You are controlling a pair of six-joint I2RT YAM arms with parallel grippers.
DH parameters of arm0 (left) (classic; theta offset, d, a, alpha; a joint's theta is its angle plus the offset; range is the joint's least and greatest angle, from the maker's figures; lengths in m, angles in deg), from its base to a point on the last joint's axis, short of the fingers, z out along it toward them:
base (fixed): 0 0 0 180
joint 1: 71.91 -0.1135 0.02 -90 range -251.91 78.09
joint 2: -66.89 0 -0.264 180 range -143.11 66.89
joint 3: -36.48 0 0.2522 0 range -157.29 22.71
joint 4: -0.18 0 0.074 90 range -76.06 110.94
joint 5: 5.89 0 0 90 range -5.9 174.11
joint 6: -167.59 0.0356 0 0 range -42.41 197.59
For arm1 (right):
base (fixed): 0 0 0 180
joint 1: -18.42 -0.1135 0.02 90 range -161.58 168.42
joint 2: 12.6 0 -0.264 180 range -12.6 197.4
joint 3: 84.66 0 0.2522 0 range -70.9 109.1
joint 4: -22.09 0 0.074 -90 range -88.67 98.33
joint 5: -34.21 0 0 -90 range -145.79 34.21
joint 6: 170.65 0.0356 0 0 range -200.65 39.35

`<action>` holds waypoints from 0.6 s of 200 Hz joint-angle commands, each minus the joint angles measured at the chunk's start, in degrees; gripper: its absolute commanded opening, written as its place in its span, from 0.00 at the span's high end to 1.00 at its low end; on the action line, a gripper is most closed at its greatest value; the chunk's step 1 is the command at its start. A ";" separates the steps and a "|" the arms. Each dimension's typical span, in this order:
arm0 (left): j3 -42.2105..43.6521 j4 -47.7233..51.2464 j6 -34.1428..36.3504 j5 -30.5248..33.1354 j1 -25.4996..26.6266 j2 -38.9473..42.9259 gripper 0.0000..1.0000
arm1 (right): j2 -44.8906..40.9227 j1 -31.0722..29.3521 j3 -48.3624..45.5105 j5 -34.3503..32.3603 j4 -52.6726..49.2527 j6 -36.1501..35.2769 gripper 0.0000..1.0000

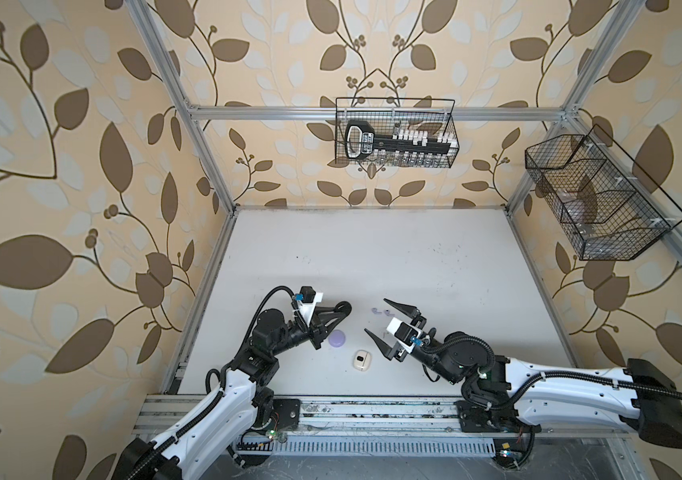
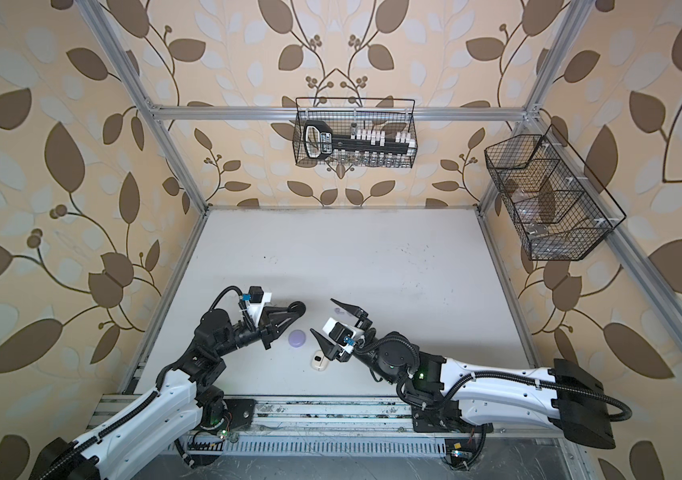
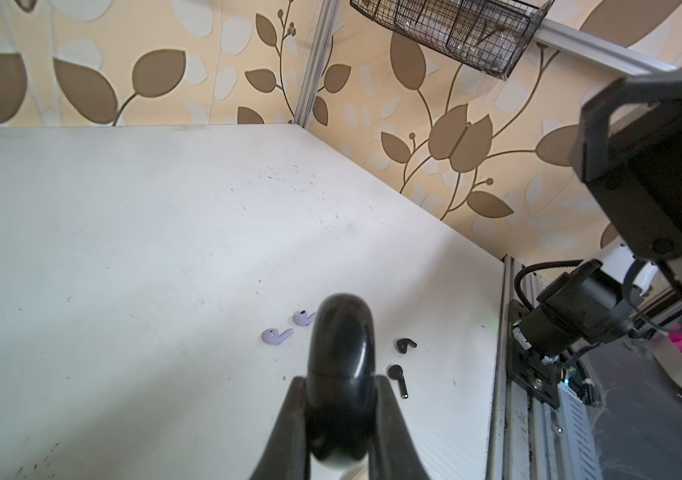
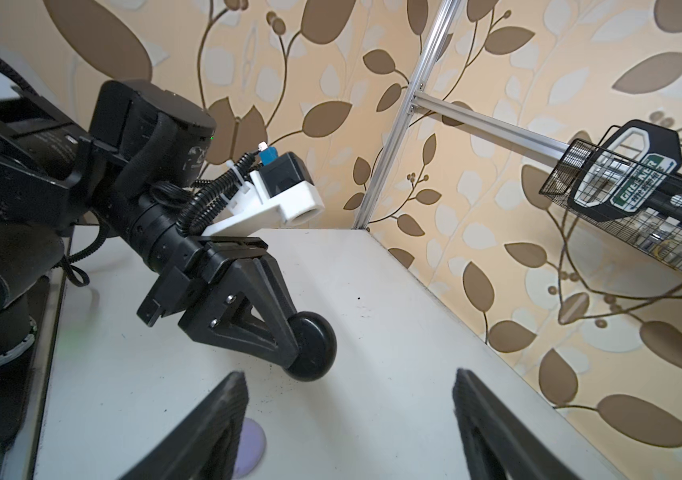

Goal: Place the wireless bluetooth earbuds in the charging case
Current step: 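Open the right gripper and shift it onto the black case lid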

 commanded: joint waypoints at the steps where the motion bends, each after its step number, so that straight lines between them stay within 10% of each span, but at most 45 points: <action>1: 1.33 -13.34 2.69 -1.91 0.66 -0.33 1.00 | -1.29 -0.21 -2.36 1.42 0.93 4.54 0.21; 120: -0.47 -5.61 3.72 -8.17 0.82 10.55 1.00 | 13.50 5.32 9.37 13.70 1.39 5.55 0.35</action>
